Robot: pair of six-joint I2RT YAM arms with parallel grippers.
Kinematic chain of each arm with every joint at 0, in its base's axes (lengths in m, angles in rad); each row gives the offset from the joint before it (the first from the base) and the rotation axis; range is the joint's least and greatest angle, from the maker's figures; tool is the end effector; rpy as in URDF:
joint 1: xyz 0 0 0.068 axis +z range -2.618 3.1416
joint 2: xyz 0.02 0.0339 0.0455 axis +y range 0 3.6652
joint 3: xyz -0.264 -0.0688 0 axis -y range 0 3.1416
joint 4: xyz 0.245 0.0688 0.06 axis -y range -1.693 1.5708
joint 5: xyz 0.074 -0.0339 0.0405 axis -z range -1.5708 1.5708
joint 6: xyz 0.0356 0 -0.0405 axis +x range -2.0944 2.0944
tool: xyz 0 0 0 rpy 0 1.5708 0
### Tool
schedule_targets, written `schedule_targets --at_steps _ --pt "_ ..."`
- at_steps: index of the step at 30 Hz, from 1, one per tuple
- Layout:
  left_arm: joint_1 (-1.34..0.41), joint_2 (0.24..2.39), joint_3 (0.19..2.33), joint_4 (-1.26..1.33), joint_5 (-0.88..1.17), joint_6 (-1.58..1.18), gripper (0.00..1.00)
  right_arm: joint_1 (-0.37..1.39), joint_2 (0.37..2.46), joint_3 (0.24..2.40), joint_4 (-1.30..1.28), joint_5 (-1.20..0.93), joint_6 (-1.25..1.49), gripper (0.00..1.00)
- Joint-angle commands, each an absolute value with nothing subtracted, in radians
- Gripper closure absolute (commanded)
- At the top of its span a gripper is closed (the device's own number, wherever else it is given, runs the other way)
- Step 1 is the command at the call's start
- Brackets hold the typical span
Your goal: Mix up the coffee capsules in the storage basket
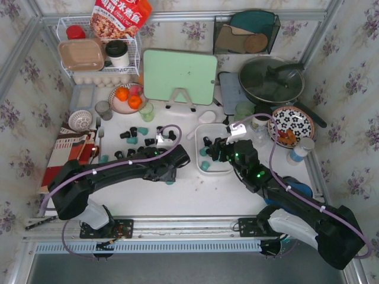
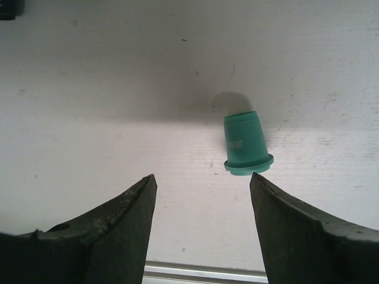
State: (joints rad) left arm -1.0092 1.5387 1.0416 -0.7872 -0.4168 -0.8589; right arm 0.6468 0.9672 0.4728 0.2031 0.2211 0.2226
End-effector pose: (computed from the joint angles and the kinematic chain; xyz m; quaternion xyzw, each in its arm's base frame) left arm 0.1643 -0.2341 0.2111 0.0432 0.9678 0.0095 0.2477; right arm 0.1790 0.1254 0.2362 -0.1035 0.7933 0.1696 0.5754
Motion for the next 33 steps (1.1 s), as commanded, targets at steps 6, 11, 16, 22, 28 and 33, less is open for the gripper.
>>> schedule_targets --at_steps 6,11,16,22,28,33 --pt "-1.007 1.615 1.078 -0.728 -0.411 -0.944 0.34 0.647 0.968 0.469 0.249 0.173 0.218 0.35" --pt "-1.0 1.643 1.058 -0.709 -0.393 -0.997 0.36 0.646 0.972 0.468 0.251 0.161 0.218 0.35" --pt "-0.988 1.669 1.026 -0.678 -0.349 -1.03 0.41 0.647 0.974 0.469 0.254 0.15 0.218 0.35" --pt "-0.977 1.684 1.003 -0.642 -0.338 -1.042 0.5 0.648 0.983 0.471 0.253 0.142 0.215 0.35" --pt "-0.967 1.692 0.993 -0.615 -0.345 -1.022 0.59 0.648 0.985 0.469 0.252 0.147 0.214 0.35" --pt "-0.954 1.661 0.993 -0.574 -0.352 -0.942 0.6 0.648 0.988 0.47 0.253 0.149 0.213 0.35"
